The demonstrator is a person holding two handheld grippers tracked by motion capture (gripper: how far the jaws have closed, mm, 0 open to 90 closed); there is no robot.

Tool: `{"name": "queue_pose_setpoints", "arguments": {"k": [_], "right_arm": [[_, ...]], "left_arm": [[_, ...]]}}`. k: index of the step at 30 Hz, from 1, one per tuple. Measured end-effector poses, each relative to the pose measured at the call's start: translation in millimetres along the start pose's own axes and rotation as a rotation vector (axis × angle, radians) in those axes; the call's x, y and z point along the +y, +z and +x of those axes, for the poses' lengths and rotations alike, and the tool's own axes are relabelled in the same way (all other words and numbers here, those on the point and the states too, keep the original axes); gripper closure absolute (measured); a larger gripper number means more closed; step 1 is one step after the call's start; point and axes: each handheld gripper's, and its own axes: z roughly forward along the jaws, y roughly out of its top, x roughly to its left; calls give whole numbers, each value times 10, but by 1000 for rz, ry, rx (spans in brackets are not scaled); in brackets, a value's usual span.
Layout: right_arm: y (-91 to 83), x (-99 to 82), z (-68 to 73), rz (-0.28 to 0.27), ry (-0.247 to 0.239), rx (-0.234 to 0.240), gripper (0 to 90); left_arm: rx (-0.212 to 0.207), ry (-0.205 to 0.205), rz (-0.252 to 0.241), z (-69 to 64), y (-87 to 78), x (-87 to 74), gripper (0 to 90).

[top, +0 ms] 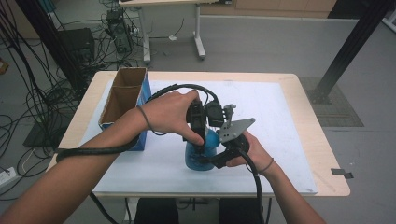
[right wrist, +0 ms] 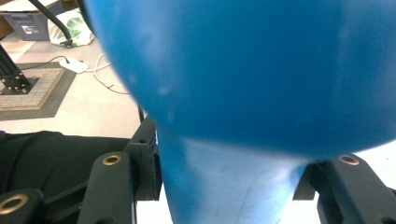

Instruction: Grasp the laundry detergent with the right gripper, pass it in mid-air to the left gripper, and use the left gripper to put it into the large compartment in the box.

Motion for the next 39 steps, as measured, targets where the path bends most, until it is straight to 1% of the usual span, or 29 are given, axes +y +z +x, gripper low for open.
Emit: {"name": "queue_pose_setpoints", "arguments": {"k": [4,8,12,15,20,24,33,39], "right_arm": [[-4,-1,2,-2,-6,-6,425],[-11,-4,-3,-6,-1,-2,425],[-16,-1,-2,-5,-2,-4,425],[-18,-3,-4,-9,-2,-3,425],[-27,-4,-5,-15,3,-4,425],[-35,-2,-2,-15,-4,-8,425],[-40,-4,5,-19,0,-10,424],[-40,2,5,-18,2,-11,424]], "left_arm": [[0,0,0,9,-14,2,370],[0,-5,-8,3,-15,-11,370],[2,-2,-8,2,-16,-8,370],[3,-7,-7,-3,-31,-3,370],[4,-1,-7,2,-46,0,370],[3,-9,-16,-2,-48,-14,370],[3,-9,-13,0,-60,-8,369],[5,-16,-26,-3,-60,-39,369]]}}
